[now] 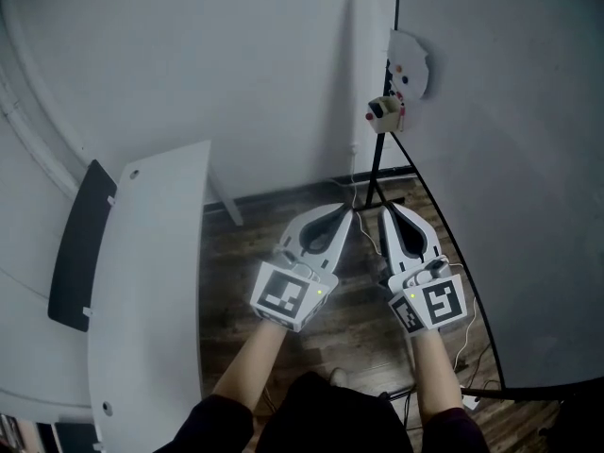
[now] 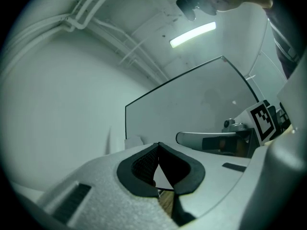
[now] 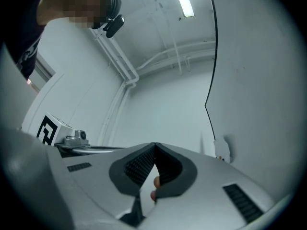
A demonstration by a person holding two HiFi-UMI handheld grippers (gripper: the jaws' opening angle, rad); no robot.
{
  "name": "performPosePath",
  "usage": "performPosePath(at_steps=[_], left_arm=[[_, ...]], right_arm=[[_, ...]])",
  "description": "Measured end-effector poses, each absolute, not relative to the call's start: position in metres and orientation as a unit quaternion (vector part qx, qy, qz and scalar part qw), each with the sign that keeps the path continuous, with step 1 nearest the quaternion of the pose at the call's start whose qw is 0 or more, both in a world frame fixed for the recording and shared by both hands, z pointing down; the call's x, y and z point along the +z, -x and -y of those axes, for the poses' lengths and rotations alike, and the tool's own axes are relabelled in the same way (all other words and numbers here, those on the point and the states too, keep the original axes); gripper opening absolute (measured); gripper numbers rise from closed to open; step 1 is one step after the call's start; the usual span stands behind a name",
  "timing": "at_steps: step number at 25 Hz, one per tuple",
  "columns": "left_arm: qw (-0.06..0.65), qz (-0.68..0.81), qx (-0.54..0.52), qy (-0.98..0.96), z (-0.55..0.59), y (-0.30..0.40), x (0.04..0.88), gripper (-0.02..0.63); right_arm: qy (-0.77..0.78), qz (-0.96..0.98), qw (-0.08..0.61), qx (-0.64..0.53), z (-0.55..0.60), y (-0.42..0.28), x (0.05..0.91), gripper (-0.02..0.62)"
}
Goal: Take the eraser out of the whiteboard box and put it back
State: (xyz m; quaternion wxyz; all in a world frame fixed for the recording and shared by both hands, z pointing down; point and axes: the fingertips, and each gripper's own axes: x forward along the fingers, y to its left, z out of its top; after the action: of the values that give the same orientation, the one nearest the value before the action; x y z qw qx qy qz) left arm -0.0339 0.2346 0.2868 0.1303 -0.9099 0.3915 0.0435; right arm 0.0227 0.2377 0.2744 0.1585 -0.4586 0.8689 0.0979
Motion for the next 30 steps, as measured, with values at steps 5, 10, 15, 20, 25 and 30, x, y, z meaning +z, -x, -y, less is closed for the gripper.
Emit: performPosePath(at_steps=[5, 10, 15, 20, 25, 30], left_arm=[[0.122, -0.392, 0.041, 0.911, -0.203, 0.025, 0.292, 0.005], [0.126, -0.377, 0.043, 0.916, -0.164, 0.018, 0.296, 0.005], [0.121, -0.358, 0.038, 0.925, -0.115, 0.014, 0.300, 0.005], [0.115, -0.339, 0.040, 0.933, -0.069, 0.014, 0.303, 0.005], [0.101, -0.324, 0.039, 0.940, -0.026, 0.019, 0.310, 0.005], [0.092, -0.310, 0.042, 0.945, 0.009, 0.024, 0.315, 0.005]], right_arm=[[0.462, -0.869, 0.154, 0.088, -0.208, -0.031, 0.284, 0.002], [0.472, -0.863, 0.154, 0.087, -0.170, -0.035, 0.290, 0.002], [0.493, -0.853, 0.151, 0.087, -0.126, -0.039, 0.292, 0.002], [0.512, -0.842, 0.146, 0.083, -0.081, -0.040, 0.293, 0.002], [0.524, -0.835, 0.149, 0.077, -0.039, -0.032, 0.297, 0.002], [0.534, -0.828, 0.151, 0.074, -0.010, -0.022, 0.300, 0.002]])
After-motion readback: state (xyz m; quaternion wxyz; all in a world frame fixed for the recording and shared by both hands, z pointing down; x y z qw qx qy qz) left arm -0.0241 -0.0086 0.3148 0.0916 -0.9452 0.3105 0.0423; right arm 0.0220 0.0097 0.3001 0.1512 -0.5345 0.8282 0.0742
